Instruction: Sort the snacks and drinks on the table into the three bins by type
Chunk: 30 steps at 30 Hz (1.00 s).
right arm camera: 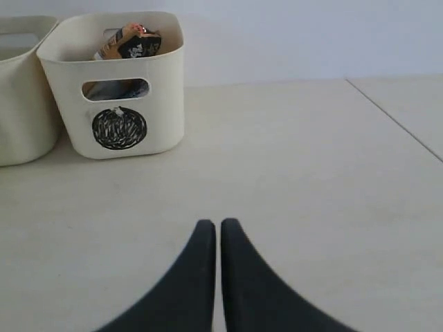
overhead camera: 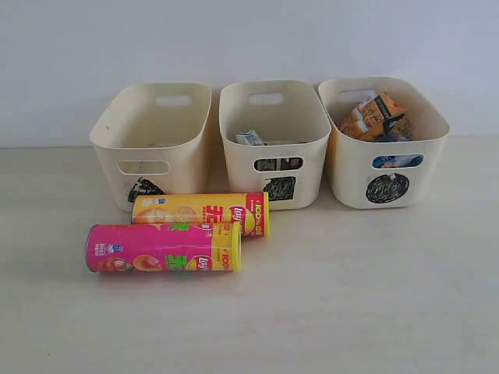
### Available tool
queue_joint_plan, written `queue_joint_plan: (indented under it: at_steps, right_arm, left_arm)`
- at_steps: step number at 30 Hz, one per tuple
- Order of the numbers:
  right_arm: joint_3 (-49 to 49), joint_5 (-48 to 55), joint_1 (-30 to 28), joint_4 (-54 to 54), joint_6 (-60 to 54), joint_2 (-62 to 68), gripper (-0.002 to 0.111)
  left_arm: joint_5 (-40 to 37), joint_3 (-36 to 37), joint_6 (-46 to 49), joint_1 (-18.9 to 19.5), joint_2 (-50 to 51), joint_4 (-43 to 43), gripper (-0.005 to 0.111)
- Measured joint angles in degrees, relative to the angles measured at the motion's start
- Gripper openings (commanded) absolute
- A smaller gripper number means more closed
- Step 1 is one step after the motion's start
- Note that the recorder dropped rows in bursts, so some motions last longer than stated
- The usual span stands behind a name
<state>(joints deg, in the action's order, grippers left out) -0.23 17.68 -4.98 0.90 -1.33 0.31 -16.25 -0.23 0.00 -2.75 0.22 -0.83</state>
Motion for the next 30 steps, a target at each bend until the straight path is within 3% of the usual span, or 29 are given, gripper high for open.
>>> queue_joint_plan:
  at_steps: [27, 30]
  right_arm:
    - [0.00, 1.00, 0.00, -1.22, 0.05, 0.00, 0.000]
    - [0.00, 1.00, 0.00, -1.22, 0.05, 0.00, 0.000]
  left_arm:
    - [0.00, 0.00, 0.00, 0.00, 0.00, 0.00, 0.004]
    - [2.65, 0.00, 1.12, 0.00, 0.00, -0.28, 0.004]
